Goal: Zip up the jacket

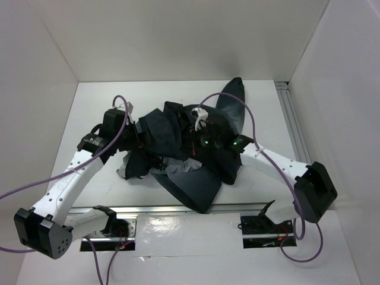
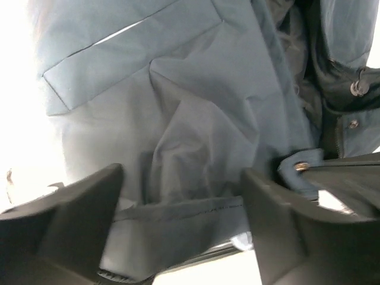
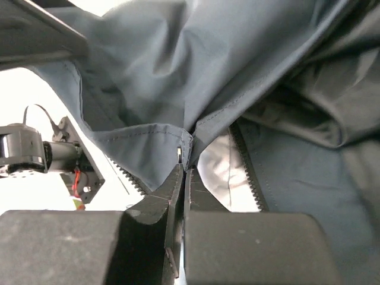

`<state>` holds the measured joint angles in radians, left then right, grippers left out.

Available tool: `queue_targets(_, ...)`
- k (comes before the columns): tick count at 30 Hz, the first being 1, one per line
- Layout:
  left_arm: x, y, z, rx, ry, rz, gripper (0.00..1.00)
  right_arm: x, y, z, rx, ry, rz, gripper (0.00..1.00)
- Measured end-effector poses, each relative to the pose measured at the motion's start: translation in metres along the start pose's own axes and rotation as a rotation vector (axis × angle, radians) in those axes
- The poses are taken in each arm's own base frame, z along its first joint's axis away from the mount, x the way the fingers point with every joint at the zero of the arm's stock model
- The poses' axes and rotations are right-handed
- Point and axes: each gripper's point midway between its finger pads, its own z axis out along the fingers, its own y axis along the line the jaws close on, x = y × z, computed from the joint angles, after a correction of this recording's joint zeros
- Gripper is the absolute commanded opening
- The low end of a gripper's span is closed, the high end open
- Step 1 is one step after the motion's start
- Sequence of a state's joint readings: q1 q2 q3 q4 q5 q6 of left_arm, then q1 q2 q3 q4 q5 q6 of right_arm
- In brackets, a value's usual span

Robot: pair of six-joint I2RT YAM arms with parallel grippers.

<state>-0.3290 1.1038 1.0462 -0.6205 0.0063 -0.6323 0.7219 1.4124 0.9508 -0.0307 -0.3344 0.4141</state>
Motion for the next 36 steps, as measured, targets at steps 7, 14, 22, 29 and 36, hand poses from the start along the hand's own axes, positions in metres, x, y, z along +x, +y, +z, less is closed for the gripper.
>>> queue_targets(7, -0.035, -0.040, -0.025, 0.156, -0.085, 0.137, 1.00, -0.057, 0.015, -0.033, -0.027, -0.086, -0.172, 0.00)
queue_targets(14, -0.067, -0.108, -0.047, 0.440, -0.192, 0.360, 1.00, -0.073, 0.016, -0.050, -0.080, -0.077, -0.266, 0.00)
queue_targets(22, -0.045, -0.140, -0.018, 0.665, -0.078, 0.540, 1.00, -0.080, 0.017, -0.065, -0.171, -0.065, -0.293, 0.00)
queue_targets(29, -0.017, -0.151, 0.006, 0.768, 0.048, 0.563, 1.00, -0.084, 0.019, -0.071, -0.217, -0.070, -0.296, 0.00)
queue_targets(36, 0.008, -0.173, 0.003, 0.930, 0.151, 0.576, 0.85, -0.082, 0.025, -0.073, -0.257, -0.060, -0.298, 0.00)
